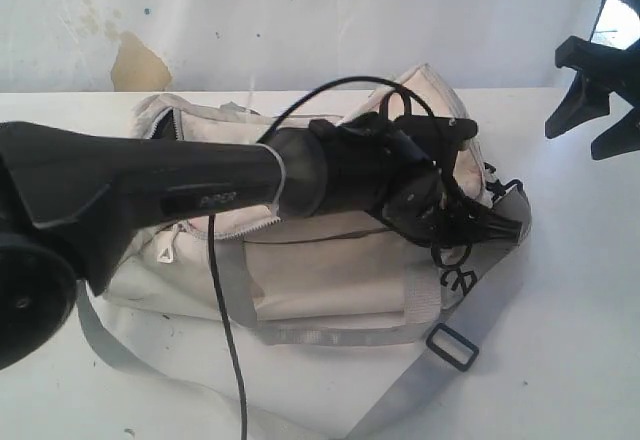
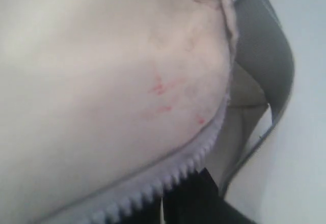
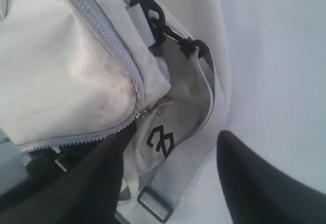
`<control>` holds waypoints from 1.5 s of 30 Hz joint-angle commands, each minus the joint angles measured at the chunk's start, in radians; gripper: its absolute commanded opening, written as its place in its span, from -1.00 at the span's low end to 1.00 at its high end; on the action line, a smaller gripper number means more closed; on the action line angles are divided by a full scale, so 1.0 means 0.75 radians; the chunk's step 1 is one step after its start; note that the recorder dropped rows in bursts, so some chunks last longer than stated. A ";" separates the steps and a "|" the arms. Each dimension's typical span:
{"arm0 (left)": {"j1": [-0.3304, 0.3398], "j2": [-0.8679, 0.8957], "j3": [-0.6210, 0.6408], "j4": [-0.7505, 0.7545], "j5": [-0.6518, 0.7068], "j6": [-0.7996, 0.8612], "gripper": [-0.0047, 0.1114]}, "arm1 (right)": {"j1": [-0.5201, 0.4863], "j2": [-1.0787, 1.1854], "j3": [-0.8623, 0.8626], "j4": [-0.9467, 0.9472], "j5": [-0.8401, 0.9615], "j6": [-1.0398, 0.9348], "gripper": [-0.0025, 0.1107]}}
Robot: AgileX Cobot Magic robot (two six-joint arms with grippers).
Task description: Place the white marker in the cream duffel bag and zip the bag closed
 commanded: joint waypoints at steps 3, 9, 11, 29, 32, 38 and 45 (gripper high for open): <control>0.039 -0.105 0.001 -0.193 0.222 0.238 -0.92 | -0.005 0.075 0.019 0.232 0.128 -0.232 -0.05; 0.103 -0.139 0.001 -0.500 0.333 0.507 -0.92 | -0.005 0.139 0.032 0.221 0.190 -0.412 -0.05; 0.139 -0.144 0.001 -0.714 0.390 0.653 -0.92 | -0.005 0.152 0.047 0.219 0.190 -0.530 -0.06; 0.328 -0.428 0.004 -0.801 0.828 0.933 -0.92 | 0.083 0.311 0.293 0.485 -0.203 -1.447 -0.08; 0.384 -0.428 0.004 -0.820 0.852 0.933 -0.92 | 0.122 0.318 0.328 0.485 -0.289 -1.459 -0.08; 0.427 -0.430 0.004 -0.805 0.900 0.933 -0.92 | 0.187 0.318 0.339 0.485 -0.508 -1.459 -0.08; 0.427 -0.430 0.004 -0.797 0.913 0.933 -0.92 | 0.197 0.318 0.339 0.509 -0.655 -1.414 -0.33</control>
